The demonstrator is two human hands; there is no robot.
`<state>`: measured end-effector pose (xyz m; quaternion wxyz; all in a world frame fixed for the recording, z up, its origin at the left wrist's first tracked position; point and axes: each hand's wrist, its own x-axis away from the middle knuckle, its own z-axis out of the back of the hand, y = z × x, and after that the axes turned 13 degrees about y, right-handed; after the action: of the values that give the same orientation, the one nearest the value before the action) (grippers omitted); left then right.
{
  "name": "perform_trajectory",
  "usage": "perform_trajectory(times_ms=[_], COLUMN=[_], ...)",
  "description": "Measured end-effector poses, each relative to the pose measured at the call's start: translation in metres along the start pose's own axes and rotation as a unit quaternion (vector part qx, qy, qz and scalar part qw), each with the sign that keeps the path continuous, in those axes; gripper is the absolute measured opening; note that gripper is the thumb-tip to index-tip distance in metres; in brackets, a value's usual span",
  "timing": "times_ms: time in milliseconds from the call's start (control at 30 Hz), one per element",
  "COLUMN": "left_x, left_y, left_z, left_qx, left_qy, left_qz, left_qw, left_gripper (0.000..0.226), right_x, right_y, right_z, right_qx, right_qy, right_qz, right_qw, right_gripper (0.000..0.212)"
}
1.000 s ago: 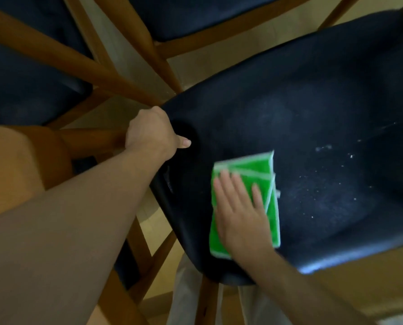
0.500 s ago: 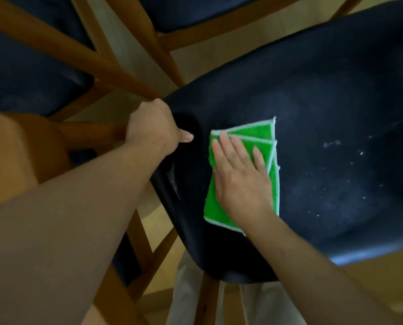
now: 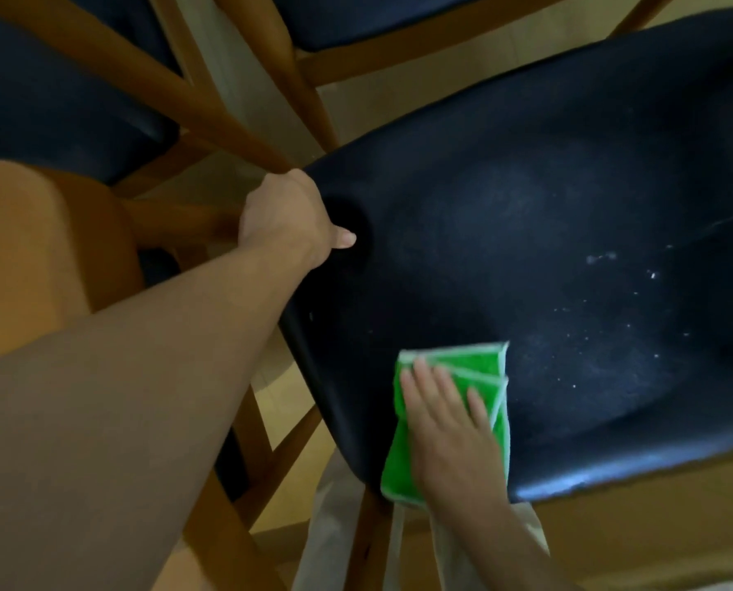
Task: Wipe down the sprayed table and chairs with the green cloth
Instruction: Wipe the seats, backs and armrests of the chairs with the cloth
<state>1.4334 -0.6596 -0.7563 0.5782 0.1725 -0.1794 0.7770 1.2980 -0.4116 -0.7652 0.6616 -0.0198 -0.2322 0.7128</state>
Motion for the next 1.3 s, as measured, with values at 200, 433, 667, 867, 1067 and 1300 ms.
perform_trajectory(times_ms=[200, 433, 667, 867, 1067, 1300], left_x=[0.0, 0.003, -0.002, -0.002, 0.0, -0.002], left_y=[-0.001, 0.0, 0.002, -0.001, -0.001, 0.001], left_z=[0.003, 0.004, 0.006, 0.004, 0.006, 0.002], left_qx=[-0.007, -0.005, -0.015, -0.002, 0.004, -0.004], left_qy=[0.018, -0.005, -0.007, 0.018, -0.006, -0.009], left_qz=[-0.027, -0.032, -0.038, -0.054, -0.045, -0.025], left_qw=[0.999, 0.999, 0.999, 0.998, 0.999, 1.0], left_gripper=[0.087, 0.085, 0.083, 0.065, 0.083, 0.079], right_x=[-0.131, 0.016, -0.019, -0.12, 0.007, 0.032], right_y=[0.01, -0.016, -0.019, -0.037, -0.035, -0.014], right_z=[0.028, 0.005, 0.003, 0.008, -0.018, -0.022], right_qx=[-0.026, -0.016, -0.059, -0.091, 0.002, 0.022], right_qy=[0.103, -0.014, 0.018, 0.092, -0.027, -0.032], right_qz=[-0.12, -0.032, 0.019, -0.03, 0.07, 0.145], right_qw=[0.987, 0.999, 0.998, 0.991, 0.997, 0.989], right_gripper=[0.068, 0.098, 0.097, 0.065, 0.108, 0.074])
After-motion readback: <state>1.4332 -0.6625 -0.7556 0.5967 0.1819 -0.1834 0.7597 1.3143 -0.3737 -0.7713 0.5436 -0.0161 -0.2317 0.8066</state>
